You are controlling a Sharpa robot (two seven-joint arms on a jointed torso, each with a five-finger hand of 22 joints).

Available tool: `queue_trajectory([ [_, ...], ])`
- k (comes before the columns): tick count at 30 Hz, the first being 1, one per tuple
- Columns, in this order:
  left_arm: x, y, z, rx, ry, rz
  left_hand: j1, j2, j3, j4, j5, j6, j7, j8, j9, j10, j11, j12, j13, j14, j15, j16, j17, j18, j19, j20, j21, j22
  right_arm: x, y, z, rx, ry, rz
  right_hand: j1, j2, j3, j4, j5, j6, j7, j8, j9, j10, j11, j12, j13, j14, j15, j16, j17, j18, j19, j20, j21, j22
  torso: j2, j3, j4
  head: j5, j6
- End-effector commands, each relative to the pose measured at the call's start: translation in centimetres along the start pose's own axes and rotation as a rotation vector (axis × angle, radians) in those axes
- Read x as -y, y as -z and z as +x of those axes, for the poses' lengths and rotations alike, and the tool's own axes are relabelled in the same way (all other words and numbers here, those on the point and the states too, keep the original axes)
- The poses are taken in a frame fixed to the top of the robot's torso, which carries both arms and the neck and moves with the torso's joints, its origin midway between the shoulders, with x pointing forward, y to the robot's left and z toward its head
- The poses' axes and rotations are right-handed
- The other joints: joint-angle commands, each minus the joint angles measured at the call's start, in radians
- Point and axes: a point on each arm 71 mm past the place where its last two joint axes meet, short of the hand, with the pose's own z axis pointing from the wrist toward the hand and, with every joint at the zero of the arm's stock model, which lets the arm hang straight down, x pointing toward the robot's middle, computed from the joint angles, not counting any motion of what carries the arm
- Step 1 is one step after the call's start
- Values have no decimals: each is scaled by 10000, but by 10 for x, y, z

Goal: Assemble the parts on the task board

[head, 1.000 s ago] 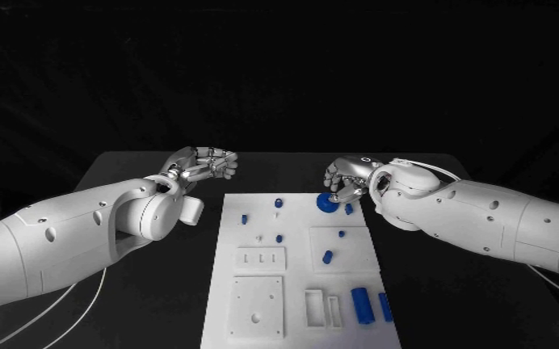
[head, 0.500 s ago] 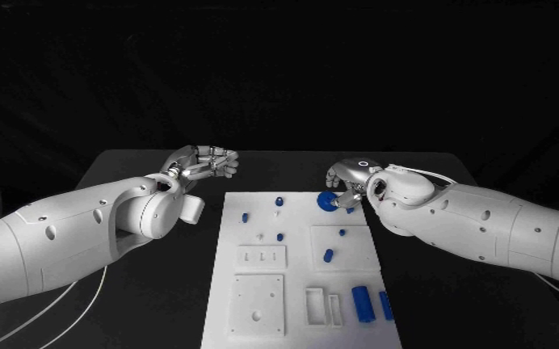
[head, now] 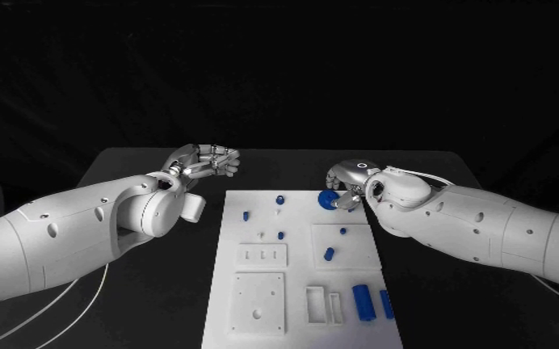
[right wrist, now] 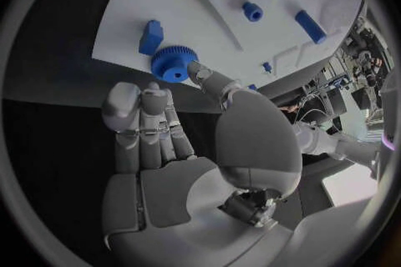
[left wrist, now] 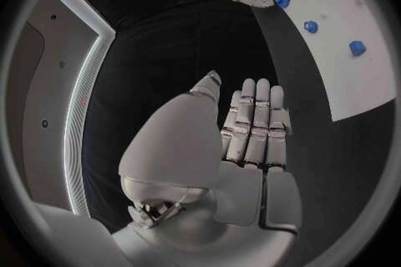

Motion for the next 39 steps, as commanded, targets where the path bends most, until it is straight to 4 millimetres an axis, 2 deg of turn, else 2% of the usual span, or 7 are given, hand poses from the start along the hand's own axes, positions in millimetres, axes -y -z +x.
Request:
queue_trajectory([
  [1, 1, 0, 2, -206, 31, 57, 92, 35, -45, 10, -7, 22, 46, -61, -17, -52, 43, 46, -12, -72, -16, 46, -16, 146, 5, 29, 27, 187, -1, -1, 0, 104, 112, -96, 35, -56, -1, 82, -46, 61, 20, 55, -19, 275, -69, 134, 76, -11, -105, 41, -81, 1697, 367, -74, -16, -18, -5, -6, -3, -1, -32],
  [7, 1, 0, 2, -230, 35, 36, 89, 37, -49, 12, -9, 21, 46, -62, -19, -55, 44, 45, -14, -74, -15, 47, -20, 146, 4, 31, 26, 186, -3, -1, 1, 14, 119, -126, 60, -70, -91, 161, -61, 42, -35, 85, -42, 1362, -620, 2175, 1397, -21, -671, 76, -430, 1697, 337, -236, -49, -48, -6, 5, -5, 19, -62],
  [9, 1, 0, 2, -235, 36, 30, 88, 38, -51, 13, -10, 21, 47, -62, -19, -55, 45, 45, -15, -75, -14, 47, -21, 146, 4, 32, 26, 186, -3, -1, 1, -41, 129, -121, 71, -35, -136, 202, -55, 49, -125, 107, -52, 848, -774, 3574, 2603, -16, -705, 128, -570, 1697, 335, -285, -45, -54, -9, 5, -5, 13, -73],
  [10, 1, 0, 2, -235, 36, 28, 86, 39, -52, 14, -10, 20, 47, -63, -20, -56, 45, 45, -15, -76, -14, 48, -22, 146, 4, 32, 26, 187, -3, -1, 1, -67, 134, -117, 57, -154, -65, 296, 161, 51, -274, 112, -92, -573, -903, 5983, 4774, -77, -849, 217, -787, 1697, 336, -300, -7, -39, -10, 3, -4, 12, -77],
  [11, 1, 0, 2, -238, 35, 28, 86, 39, -53, 15, -11, 20, 47, -63, -20, -56, 45, 45, -15, -76, -14, 48, -22, 146, 4, 32, 25, 187, -3, -1, 1, -77, 137, -121, 49, -24, -58, 299, -117, 68, -150, 121, -92, -573, -916, 6197, 4932, -55, -873, 255, -793, 1697, 332, -311, 4, -31, -7, 2, -4, 13, -79],
  [18, 1, -1, 2, -232, 24, 36, 82, 43, -57, 17, -13, 19, 48, -64, -22, -59, 47, 45, -18, -79, -12, 50, -26, 146, 3, 34, 25, 187, -3, -2, 3, -221, 344, -137, -80, -28, 194, 329, -94, 217, -255, 177, -151, -1277, -1003, 9329, 7297, -137, -962, 597, -1031, 1697, 270, -348, 197, 133, -5, 9, -9, 30, -97],
  [39, 1, -1, 2, -238, 15, 21, 86, 48, -64, 14, -13, 21, 47, -64, -27, -62, 48, 48, -22, -82, -11, 56, -36, 150, 1, 36, 24, 187, -2, -2, 8, -634, 418, -88, -214, 23, 205, 335, -79, 221, -246, 134, -231, -1335, -1031, 10467, 8028, -173, -1024, 1040, -971, 1697, 298, -365, 374, 267, -5, 28, -9, 36, -177],
])
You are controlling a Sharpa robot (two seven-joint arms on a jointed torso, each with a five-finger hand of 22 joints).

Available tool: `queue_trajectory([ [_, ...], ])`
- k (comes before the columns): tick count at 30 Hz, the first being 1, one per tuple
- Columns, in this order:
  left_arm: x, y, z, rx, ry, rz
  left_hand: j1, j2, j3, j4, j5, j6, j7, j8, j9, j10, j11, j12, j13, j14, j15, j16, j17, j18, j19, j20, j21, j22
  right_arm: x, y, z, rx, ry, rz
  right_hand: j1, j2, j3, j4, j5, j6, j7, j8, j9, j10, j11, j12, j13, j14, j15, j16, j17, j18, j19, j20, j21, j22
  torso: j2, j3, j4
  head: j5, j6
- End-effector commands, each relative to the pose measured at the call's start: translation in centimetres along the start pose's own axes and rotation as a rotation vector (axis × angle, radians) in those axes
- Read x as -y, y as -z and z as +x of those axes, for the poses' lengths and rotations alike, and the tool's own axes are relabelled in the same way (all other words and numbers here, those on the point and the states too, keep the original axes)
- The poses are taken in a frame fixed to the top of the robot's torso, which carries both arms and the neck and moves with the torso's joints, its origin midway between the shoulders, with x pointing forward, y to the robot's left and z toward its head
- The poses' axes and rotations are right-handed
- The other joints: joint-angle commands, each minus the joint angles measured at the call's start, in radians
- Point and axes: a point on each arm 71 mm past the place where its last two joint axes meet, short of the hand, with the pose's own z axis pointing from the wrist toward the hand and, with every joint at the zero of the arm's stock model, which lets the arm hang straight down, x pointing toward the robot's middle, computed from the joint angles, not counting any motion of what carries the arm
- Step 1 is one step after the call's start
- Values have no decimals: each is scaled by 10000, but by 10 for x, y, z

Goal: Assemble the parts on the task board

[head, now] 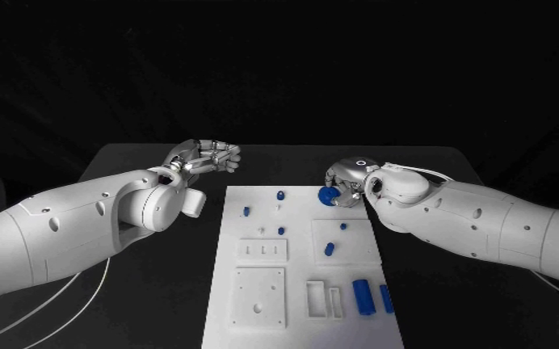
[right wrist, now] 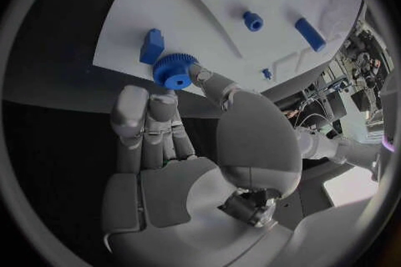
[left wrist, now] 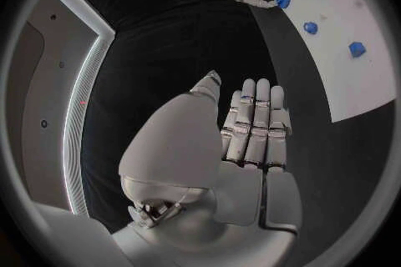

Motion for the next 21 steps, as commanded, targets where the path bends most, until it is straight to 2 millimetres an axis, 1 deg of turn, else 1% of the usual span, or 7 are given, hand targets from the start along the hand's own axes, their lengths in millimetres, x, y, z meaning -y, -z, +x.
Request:
queue_trajectory([
  [1, 1, 0, 2, -186, 6, 75, 86, 48, -65, 14, -13, 21, 47, -64, -10, -25, 10, 48, -17, -83, -10, 57, -19, 203, 1, 36, 23, 187, 0, 0, 3, -255, 157, -50, -85, 22, 5, -22, -10, -44, -12, -16, -19, -32, 0, 66, 475, -75, -29, 57, 22, 1134, 296, -37, 74, 21, 4, 5, 7, 3, -13],
  [6, 1, 0, 3, -202, 6, 72, 88, 48, -68, 14, -13, 20, 47, -64, -11, -26, 11, 48, -19, -85, -9, 59, -22, 203, 1, 37, 23, 187, 2, -2, 5, -453, 137, 6, -98, 71, 14, -1, -8, -59, -18, -26, -28, -23, -8, 120, 506, -87, -37, 92, 41, 1134, 301, -39, 97, 37, 2, 2, 9, 9, -21],
  [10, 1, 0, 2, -203, 4, 72, 85, 54, -69, 17, -12, 21, 48, -64, -13, -27, 12, 49, -20, -86, -9, 60, -24, 204, 1, 38, 23, 187, 2, -2, 8, -670, 169, -17, -259, 210, 116, 205, 17, -116, -30, -69, -64, 78, -20, 344, 627, -80, -47, 292, 175, 1134, 283, -21, 151, 81, 1, 0, 11, 9, -28],
  [16, 1, 0, 3, -259, -51, 24, 85, 58, -69, 17, -12, 21, 48, -65, -14, -27, 12, 50, -21, -86, -8, 62, -27, 205, 1, 38, 22, 187, 0, -2, 12, -1043, 182, 0, -356, 278, 252, 317, 24, -58, -18, -48, -72, 107, -12, 501, 730, -125, -38, 432, 297, 1134, 277, -6, 218, 133, -2, 0, 3, 9, -42],
  [17, 1, 0, 3, -271, -78, 6, 89, 57, -70, 14, -12, 21, 47, -64, -14, -27, 11, 50, -22, -87, -9, 63, -28, 205, 0, 38, 22, 187, 0, -2, 12, -1111, 181, -8, -415, 302, 274, 374, 132, -77, -24, -61, -82, 112, -12, 530, 748, -125, -36, 469, 327, 1134, 270, 2, 227, 141, 3, 1, 4, 12, -22],
  [19, 1, 0, 4, -322, -67, -15, 109, 55, -70, 4, -15, 23, 45, -64, -16, -29, 11, 51, -24, -89, -9, 67, -33, 209, -1, 37, 22, 187, -1, -2, 14, -1224, 191, -34, -616, 336, 318, 488, 505, -114, -50, -84, -100, 125, -38, 619, 809, -141, -58, 581, 432, 1134, 248, 12, 261, 175, 6, 3, 13, 6, -21],
  [21, 1, 0, 4, -325, -73, -19, 113, 53, -73, 3, -23, 23, 45, -64, -17, -32, 12, 50, -26, -90, -8, 68, -35, 209, -2, 38, 21, 188, -2, -2, 15, -1292, 189, -39, -652, 348, 348, 482, 578, -108, -55, -81, -103, 123, -43, 662, 841, -164, -65, 622, 482, 1134, 248, 6, 291, 198, 3, 2, 14, 10, -28],
])
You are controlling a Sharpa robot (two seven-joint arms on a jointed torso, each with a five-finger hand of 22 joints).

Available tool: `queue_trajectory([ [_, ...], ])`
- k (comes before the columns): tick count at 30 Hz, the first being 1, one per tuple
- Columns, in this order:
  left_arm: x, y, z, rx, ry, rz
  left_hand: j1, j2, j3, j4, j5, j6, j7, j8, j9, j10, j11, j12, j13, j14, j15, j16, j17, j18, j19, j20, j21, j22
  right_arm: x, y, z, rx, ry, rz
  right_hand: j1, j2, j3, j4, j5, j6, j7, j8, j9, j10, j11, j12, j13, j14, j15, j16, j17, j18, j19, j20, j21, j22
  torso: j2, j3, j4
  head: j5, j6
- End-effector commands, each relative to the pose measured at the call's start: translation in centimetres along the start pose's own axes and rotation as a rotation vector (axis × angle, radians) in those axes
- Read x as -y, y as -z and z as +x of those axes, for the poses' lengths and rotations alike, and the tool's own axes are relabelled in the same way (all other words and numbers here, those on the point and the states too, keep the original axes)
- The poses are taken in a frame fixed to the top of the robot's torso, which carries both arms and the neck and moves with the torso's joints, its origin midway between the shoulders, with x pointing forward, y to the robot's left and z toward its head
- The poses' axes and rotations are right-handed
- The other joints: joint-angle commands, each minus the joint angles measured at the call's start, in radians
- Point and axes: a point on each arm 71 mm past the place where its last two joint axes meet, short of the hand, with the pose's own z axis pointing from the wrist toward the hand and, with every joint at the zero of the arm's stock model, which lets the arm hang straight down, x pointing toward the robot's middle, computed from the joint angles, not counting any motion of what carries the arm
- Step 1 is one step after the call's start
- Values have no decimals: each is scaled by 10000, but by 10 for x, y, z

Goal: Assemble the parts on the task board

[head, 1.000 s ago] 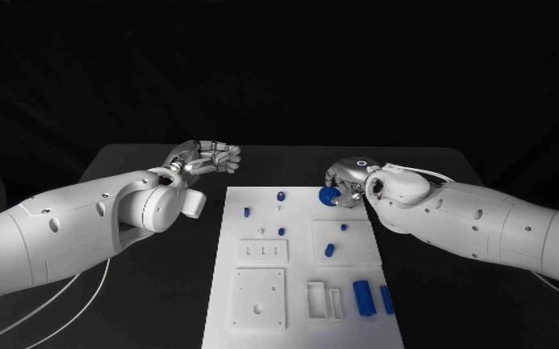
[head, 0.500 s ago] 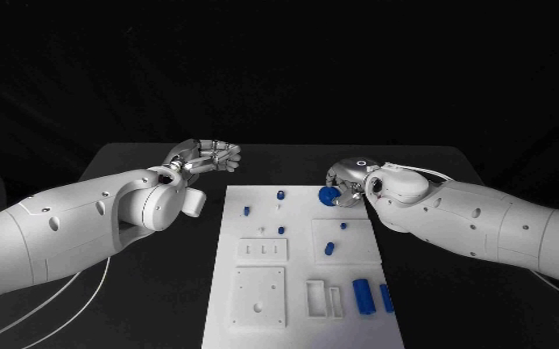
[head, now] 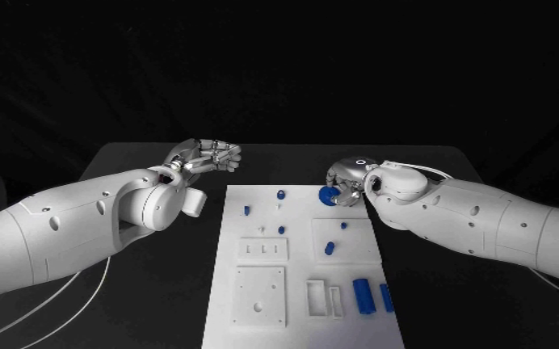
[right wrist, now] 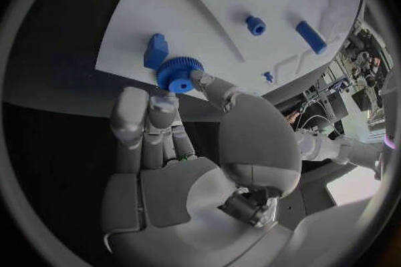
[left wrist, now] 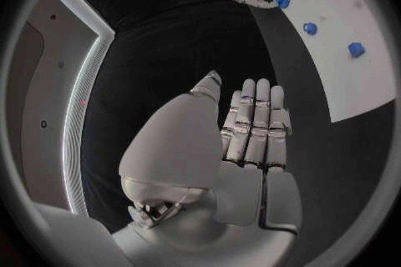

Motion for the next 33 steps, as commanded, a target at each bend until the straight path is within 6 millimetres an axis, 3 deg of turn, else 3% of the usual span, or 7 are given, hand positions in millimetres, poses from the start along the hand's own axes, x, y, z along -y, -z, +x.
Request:
queue_trajectory([
  [1, 1, 0, 3, -274, -48, 16, 74, 14, -75, 3, -30, 23, 45, -64, -10, -34, 13, 50, -19, -92, -8, 69, -14, 120, -3, 39, 21, 184, -3, 1, 14, -937, 123, -106, -96, 33, 33, 37, 98, -40, 5, -24, -26, 81, -6, 158, 851, -96, 14, 47, 50, 1134, 247, 1, 43, 21, 3, 2, 6, 3, -3],
  [12, 1, -1, 4, -289, -54, 18, 79, 11, -84, 5, -48, 23, 45, -64, -14, -40, 16, 49, -23, -97, -6, 72, -22, 120, -6, 41, 19, 184, -3, 0, 16, -987, 151, -58, -195, 31, 13, -23, 134, 6, 25, 6, -22, 92, 10, 257, 918, -132, 27, 115, 149, 1134, 244, -1, 119, 77, 5, -2, -10, -1, -38],
  [21, 1, -1, 3, -265, -66, 21, 86, 14, -86, 5, -54, 23, 46, -64, -16, -42, 16, 50, -26, -98, -5, 75, -26, 121, -6, 42, 18, 184, -5, 1, 15, -639, 648, 2, 49, 245, 131, -320, -199, 513, 189, 243, 52, 104, 161, 314, 943, -163, 170, 152, 267, 1134, 225, 46, 203, 122, -3, 5, -16, -7, -51],
  [26, 1, -1, 4, -275, -75, 31, 90, 16, -87, 4, -55, 24, 46, -64, -16, -42, 16, 51, -26, -99, -5, 77, -28, 122, -6, 42, 18, 184, -6, 1, 14, -410, 830, -11, 221, 430, 221, -535, -106, 776, 153, 349, 88, 147, 134, 331, 932, -166, 149, 148, 301, 1134, 216, 80, 233, 131, -7, 5, -12, -9, -66],
  [33, 1, -1, 4, -341, -279, 82, 99, 19, -87, 1, -57, 25, 45, -63, -18, -43, 16, 52, -28, -99, -5, 80, -31, 123, -6, 42, 18, 185, -9, 2, 10, 100, 903, 13, 188, 420, 205, -633, -32, 953, 105, 410, 114, 177, 90, 336, 919, -162, 110, 136, 322, 1134, 213, 122, 251, 128, -7, 9, -16, -16, -65],
])
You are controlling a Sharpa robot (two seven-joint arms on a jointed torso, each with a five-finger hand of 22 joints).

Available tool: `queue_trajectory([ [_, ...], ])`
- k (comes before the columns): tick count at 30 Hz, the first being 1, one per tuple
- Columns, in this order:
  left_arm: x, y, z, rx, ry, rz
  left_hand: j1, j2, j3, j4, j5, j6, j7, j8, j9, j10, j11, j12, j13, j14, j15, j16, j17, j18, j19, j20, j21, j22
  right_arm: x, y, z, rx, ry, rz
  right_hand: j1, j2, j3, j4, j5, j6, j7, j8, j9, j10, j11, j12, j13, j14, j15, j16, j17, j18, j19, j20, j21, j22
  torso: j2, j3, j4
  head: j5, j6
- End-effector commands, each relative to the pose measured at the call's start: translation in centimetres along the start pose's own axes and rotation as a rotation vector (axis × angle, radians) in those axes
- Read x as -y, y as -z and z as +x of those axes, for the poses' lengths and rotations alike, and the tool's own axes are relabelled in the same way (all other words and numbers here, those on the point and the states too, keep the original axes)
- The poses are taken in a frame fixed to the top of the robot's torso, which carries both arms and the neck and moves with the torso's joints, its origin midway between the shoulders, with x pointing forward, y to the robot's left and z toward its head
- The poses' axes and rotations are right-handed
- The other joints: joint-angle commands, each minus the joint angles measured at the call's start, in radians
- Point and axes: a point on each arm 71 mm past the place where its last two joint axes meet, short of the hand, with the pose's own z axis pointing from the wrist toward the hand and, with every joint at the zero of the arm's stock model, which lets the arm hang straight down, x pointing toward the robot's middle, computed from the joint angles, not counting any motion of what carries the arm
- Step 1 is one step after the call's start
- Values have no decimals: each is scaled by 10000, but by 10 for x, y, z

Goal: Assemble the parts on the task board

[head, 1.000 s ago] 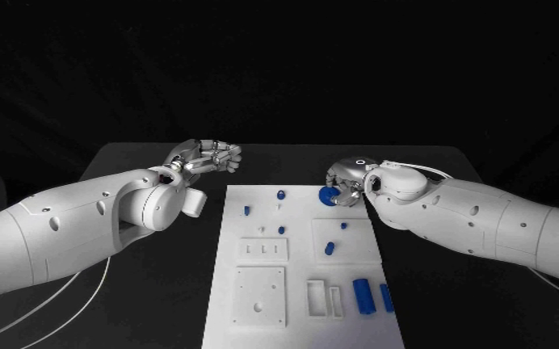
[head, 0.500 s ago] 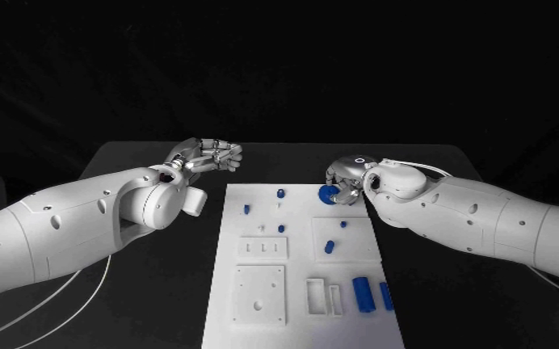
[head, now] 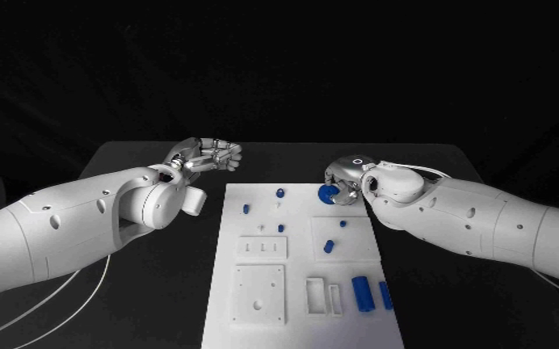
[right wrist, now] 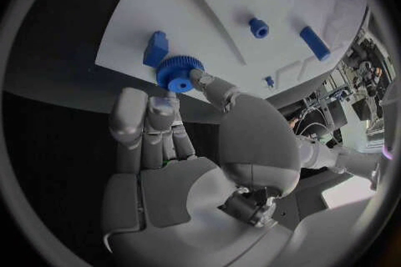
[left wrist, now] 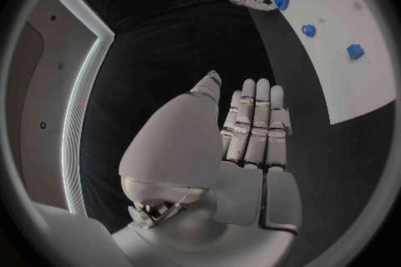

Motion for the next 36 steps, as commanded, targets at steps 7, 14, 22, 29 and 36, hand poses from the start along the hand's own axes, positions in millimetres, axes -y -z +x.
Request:
queue_trajectory([
  [7, 2, 0, 3, -286, -283, 163, 102, 23, -63, -23, -59, 27, 45, -63, -11, -44, 17, 53, -11, -100, -4, 49, -18, 130, -6, 43, 18, 183, -6, 4, 2, 779, 285, 4, -57, -4, 11, -12, 104, 677, 263, 61, 13, 133, -46, 130, 913, -4, -31, 18, 37, 1138, 245, 61, 56, 104, -3, 6, 1, 16, 30],
  [14, 2, 0, 3, -253, -307, 178, 110, 29, -63, -25, -57, 30, 44, -61, -11, -43, 16, 54, -12, -101, -4, 51, -21, 131, -6, 43, 18, 184, -11, 8, -5, 1483, 217, -2, -55, -208, 192, 147, -166, 782, 225, 60, 16, 199, -84, 118, 878, 6, -67, -10, 56, 1138, 266, 59, 41, 66, -5, -8, 10, 27, 38],
  [22, 2, 0, 1, -162, -336, 206, 118, 31, -65, -26, -55, 34, 43, -59, -12, -41, 15, 57, -13, -100, -4, 55, -25, 133, -5, 43, 19, 184, -33, 13, -20, 2137, 85, -407, -21, -344, 313, 279, -320, 821, 212, 39, 13, 273, -98, 128, 860, 24, -81, -16, 80, 1138, 303, 40, 45, 42, -3, -5, -2, 69, 83],
  [29, 2, 0, 2, -185, -332, 212, 128, 27, -67, -29, -50, 33, 42, -60, -14, -42, 15, 58, -14, -101, -4, 59, -28, 134, -5, 43, 19, 185, -65, 16, -28, 2226, -86, -1079, -22, -391, 354, 353, -349, 830, 209, 27, 11, 293, -101, 125, 850, 29, -85, -18, 91, 1138, 315, 31, 49, 34, -6, -21, 27, 79, 138],
  [36, 2, 0, 3, -208, -329, 211, 134, 27, -71, -28, -46, 32, 43, -61, -16, -43, 16, 59, -16, -101, -4, 62, -32, 135, -4, 44, 19, 185, -93, 12, -33, 2311, -54, -1521, -29, -419, 360, 383, -355, 824, 211, 16, 8, 297, -100, 121, 846, 30, -85, -20, 96, 1138, 316, 27, 51, 31, 11, -6, 31, 153, 151],
])
